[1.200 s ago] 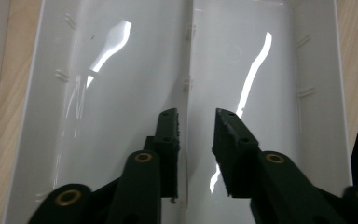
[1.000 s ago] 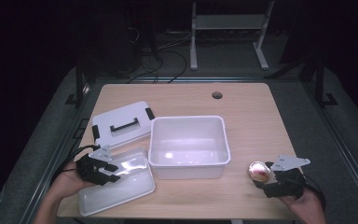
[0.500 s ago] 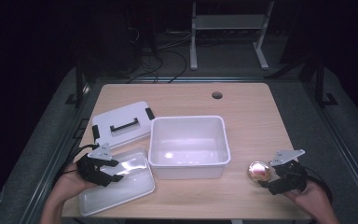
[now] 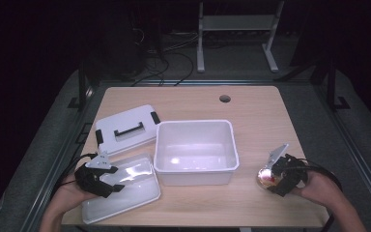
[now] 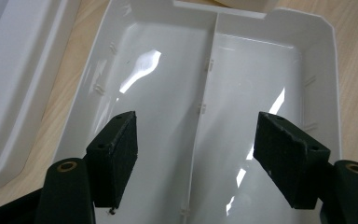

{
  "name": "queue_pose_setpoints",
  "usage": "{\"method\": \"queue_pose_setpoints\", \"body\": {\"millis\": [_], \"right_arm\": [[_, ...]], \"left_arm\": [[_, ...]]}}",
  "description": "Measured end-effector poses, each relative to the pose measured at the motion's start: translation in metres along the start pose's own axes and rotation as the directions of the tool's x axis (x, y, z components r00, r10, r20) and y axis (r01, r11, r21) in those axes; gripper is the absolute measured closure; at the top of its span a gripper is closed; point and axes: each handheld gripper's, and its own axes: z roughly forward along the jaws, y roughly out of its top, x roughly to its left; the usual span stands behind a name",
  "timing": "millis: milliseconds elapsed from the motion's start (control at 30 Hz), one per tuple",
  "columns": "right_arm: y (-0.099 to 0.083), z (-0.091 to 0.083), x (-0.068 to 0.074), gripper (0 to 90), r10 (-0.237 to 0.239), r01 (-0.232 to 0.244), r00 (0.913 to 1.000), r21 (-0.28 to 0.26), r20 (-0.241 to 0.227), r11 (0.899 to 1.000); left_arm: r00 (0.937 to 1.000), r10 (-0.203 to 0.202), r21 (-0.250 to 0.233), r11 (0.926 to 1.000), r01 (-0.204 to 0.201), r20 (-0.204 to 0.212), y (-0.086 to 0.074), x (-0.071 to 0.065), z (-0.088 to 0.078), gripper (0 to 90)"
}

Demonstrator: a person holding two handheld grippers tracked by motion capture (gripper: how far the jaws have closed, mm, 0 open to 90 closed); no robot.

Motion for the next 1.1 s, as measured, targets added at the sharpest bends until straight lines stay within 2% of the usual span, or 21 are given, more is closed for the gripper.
{"method": "queue_pose_setpoints", "body": {"millis": [100,167,367,567,900,967,1100], "right_arm": [[0.006,0.0,-0.003,17.4,-0.046,0.046,0.999,0.037,-0.001,0.998],[0.011,0.001,-0.005,17.4,-0.083,0.084,0.9963,0.051,-0.023,0.995],[0.019,0.01,-0.008,17.1,-0.095,0.101,0.9936,0.105,-0.062,0.989],[0.023,0.018,-0.008,18.6,-0.108,0.118,0.9911,0.138,-0.078,0.983],[0.022,0.02,-0.008,19.8,-0.126,0.138,0.988,0.139,-0.089,0.981],[0.023,0.02,-0.007,20.0,-0.136,0.148,0.9867,0.146,-0.09,0.978],[0.025,0.018,-0.007,20.2,-0.174,0.186,0.9812,0.172,-0.085,0.967]], "left_arm": [[1.0,0.003,0.003,1.0,-0.003,0.001,0.001,-0.001,0.001,29.3],[1.0,0.007,0.004,1.0,-0.007,0.002,0.001,-0.001,0.001,29.1],[0.9999,0.005,-0.007,1.0,-0.005,-0.012,-0.001,0.0,-0.002,28.4],[0.9999,0.007,-0.011,0.9999,-0.007,-0.011,-0.003,0.0,-0.003,28.3],[1.0,0.003,-0.017,0.9998,-0.003,-0.007,-0.007,0.001,-0.003,28.3],[1.0,0.003,-0.018,0.9998,-0.003,-0.004,-0.007,0.001,-0.003,28.3],[0.9998,0.007,-0.05,0.9987,-0.006,0.019,-0.01,0.001,-0.003,27.6]]}}
